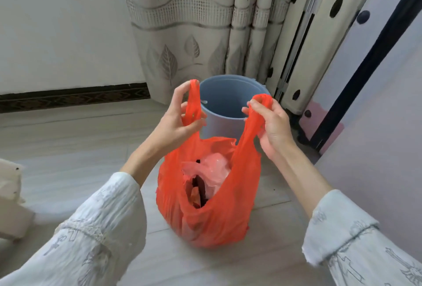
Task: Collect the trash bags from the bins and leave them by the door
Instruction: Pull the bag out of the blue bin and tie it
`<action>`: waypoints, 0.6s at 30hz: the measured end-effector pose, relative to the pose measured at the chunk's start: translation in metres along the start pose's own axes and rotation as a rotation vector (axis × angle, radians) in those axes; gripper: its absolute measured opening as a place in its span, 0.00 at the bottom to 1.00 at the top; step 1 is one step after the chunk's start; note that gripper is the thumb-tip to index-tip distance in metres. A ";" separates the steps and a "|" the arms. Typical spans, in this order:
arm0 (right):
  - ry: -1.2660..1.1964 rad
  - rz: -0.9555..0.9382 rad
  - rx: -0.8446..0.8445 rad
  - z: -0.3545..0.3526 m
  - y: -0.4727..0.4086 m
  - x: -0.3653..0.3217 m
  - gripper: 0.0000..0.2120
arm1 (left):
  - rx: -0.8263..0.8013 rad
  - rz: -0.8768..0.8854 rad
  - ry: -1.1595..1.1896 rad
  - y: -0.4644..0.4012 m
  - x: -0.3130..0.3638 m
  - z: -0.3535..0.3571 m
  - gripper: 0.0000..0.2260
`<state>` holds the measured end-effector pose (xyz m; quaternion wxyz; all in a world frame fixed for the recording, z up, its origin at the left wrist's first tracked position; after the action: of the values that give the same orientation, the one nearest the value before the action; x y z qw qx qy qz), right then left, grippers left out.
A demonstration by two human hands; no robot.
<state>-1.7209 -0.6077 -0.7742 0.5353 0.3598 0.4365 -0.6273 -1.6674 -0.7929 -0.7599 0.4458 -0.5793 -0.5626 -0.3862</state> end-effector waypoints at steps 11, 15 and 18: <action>0.143 -0.104 -0.146 -0.002 0.012 -0.008 0.27 | 0.107 -0.018 -0.015 0.015 0.003 0.000 0.28; 0.372 -0.215 -0.235 0.001 0.016 -0.005 0.27 | 0.040 -0.001 -0.138 0.018 0.009 0.004 0.28; 0.429 -0.290 -0.280 0.009 0.016 -0.017 0.25 | 0.050 0.072 -0.056 0.015 0.019 -0.001 0.27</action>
<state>-1.7018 -0.6105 -0.7578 0.3803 0.3406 0.6688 -0.5404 -1.6510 -0.7873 -0.7424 0.4577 -0.5985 -0.5631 -0.3394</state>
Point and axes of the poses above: each hand's wrist, its own y-axis away from the middle knuckle, its own z-axis out of the palm, x = y × z, the point moved 4 cm from there along -y, towards the middle knuckle, and after that the axes turned 13 degrees about -z, right-handed, at the moved point
